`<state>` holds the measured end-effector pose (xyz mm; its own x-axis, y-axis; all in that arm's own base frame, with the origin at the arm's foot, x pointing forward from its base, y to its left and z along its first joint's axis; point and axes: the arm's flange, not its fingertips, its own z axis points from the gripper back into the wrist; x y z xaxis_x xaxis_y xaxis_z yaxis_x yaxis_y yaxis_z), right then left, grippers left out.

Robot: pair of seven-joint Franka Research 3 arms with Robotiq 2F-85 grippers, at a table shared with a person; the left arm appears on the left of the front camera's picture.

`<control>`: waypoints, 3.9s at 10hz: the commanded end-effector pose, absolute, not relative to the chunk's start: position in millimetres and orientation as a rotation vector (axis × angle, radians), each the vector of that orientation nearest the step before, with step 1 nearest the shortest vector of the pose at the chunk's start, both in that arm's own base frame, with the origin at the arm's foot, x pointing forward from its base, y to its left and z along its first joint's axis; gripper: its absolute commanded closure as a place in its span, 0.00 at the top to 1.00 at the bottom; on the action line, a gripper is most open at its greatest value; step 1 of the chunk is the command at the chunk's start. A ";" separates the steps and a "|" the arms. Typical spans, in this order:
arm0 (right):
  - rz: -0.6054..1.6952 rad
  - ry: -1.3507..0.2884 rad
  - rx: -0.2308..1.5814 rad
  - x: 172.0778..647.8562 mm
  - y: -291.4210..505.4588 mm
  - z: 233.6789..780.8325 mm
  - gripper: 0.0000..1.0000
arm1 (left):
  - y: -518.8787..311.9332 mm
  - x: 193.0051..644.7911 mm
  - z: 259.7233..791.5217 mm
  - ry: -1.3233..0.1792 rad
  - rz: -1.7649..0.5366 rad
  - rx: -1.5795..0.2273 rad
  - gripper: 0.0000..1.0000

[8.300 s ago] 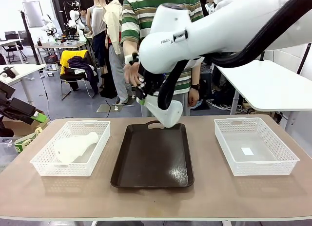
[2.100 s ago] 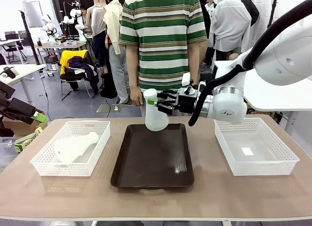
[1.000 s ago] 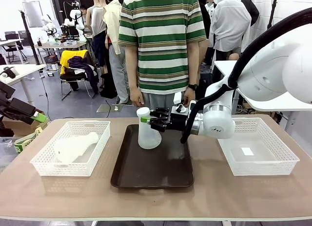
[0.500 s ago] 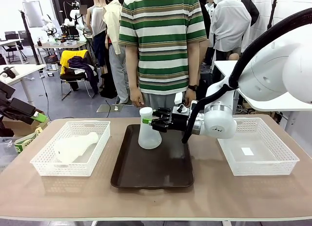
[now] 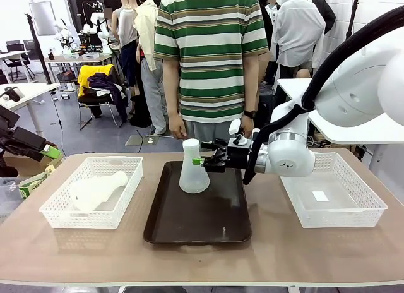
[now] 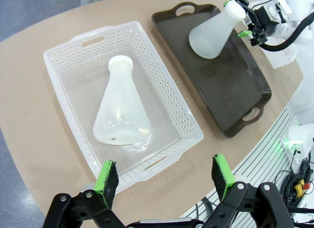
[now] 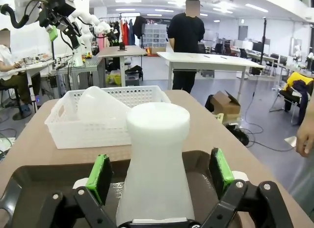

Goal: Prepare the laboratory tools.
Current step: Place the picked Big flask upright in the Handle tray as instructed by the person, then pick up the Big flask that the person points to.

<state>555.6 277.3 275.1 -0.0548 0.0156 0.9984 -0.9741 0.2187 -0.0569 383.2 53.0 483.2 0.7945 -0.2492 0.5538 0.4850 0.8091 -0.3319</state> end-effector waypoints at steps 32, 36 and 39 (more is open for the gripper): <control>0.917 -1.064 0.498 458.0 2.4 397.4 1.00 | 55.5 384.6 482.4 -0.531 -0.431 -0.508 1.00; 0.917 -1.064 0.498 458.0 2.4 397.4 1.00 | 55.5 384.6 482.4 -0.531 -0.431 -0.508 1.00; 0.917 -1.064 0.498 458.0 2.4 397.4 1.00 | 55.5 384.6 482.4 -0.531 -0.431 -0.508 1.00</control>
